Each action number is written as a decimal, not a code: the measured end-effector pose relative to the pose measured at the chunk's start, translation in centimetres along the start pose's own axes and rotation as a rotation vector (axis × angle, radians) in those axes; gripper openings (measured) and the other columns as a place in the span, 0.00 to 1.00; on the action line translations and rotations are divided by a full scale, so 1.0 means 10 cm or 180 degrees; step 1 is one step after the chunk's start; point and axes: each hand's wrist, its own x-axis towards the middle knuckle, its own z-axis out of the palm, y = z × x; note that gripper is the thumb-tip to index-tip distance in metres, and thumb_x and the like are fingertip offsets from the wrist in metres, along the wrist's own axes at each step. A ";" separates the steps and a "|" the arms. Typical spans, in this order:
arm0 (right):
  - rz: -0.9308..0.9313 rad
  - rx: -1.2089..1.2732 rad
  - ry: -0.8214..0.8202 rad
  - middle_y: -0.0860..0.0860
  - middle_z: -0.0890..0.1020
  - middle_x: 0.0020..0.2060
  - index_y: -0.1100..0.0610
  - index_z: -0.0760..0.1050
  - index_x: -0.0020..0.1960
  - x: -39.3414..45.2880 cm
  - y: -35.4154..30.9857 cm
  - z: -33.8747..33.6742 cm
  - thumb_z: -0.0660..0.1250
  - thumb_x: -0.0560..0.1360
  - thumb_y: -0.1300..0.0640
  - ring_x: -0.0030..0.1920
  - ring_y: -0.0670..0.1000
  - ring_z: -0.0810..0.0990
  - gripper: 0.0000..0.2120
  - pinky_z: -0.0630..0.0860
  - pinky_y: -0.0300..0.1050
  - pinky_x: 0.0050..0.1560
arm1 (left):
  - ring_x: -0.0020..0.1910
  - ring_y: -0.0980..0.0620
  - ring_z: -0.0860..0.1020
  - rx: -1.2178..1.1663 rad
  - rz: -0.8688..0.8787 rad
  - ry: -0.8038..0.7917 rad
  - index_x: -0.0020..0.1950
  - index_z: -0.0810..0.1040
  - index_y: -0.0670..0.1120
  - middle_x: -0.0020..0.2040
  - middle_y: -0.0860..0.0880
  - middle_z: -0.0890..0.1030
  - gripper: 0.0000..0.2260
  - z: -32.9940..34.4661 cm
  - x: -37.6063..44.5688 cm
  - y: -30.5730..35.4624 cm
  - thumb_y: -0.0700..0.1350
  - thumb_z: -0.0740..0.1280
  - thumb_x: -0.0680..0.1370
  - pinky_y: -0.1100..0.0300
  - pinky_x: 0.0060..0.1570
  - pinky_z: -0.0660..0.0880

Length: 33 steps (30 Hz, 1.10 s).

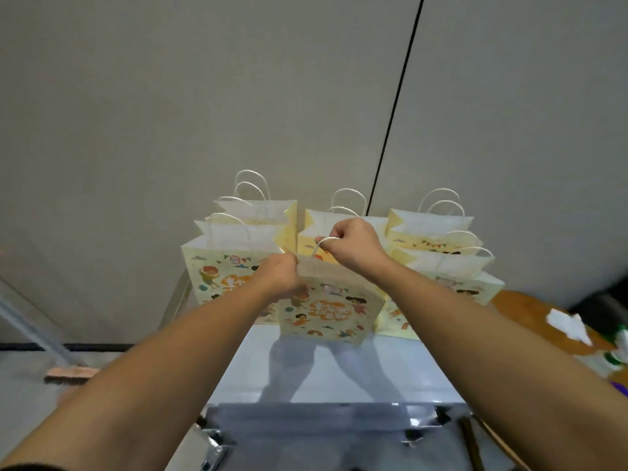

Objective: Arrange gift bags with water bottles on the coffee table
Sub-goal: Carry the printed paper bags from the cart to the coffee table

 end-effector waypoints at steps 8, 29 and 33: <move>0.0326 -0.0318 0.0561 0.51 0.73 0.28 0.56 0.70 0.29 -0.70 -0.29 0.02 0.76 0.73 0.51 0.32 0.51 0.72 0.20 0.67 0.43 0.33 | 0.45 0.47 0.76 0.0213 0.0706 -0.0246 0.44 0.76 0.47 0.45 0.48 0.78 0.12 -0.18 -0.30 -0.12 0.50 0.77 0.71 0.58 0.33 0.68; 0.2150 0.0004 0.2018 0.53 0.72 0.28 0.56 0.70 0.30 -4.38 0.80 -1.45 0.73 0.77 0.50 0.32 0.51 0.75 0.21 0.73 0.49 0.35 | 0.45 0.53 0.79 0.1195 0.3138 -0.1569 0.54 0.82 0.52 0.50 0.52 0.82 0.13 1.48 -2.72 2.31 0.51 0.77 0.71 0.60 0.39 0.75; 0.2550 0.0271 0.2353 0.58 0.78 0.33 0.59 0.76 0.37 -5.56 1.03 -1.69 0.74 0.76 0.50 0.35 0.52 0.77 0.16 0.77 0.50 0.38 | 0.48 0.53 0.80 0.1154 0.3471 -0.1802 0.54 0.80 0.52 0.50 0.51 0.82 0.10 2.13 -3.80 2.81 0.45 0.75 0.74 0.57 0.46 0.80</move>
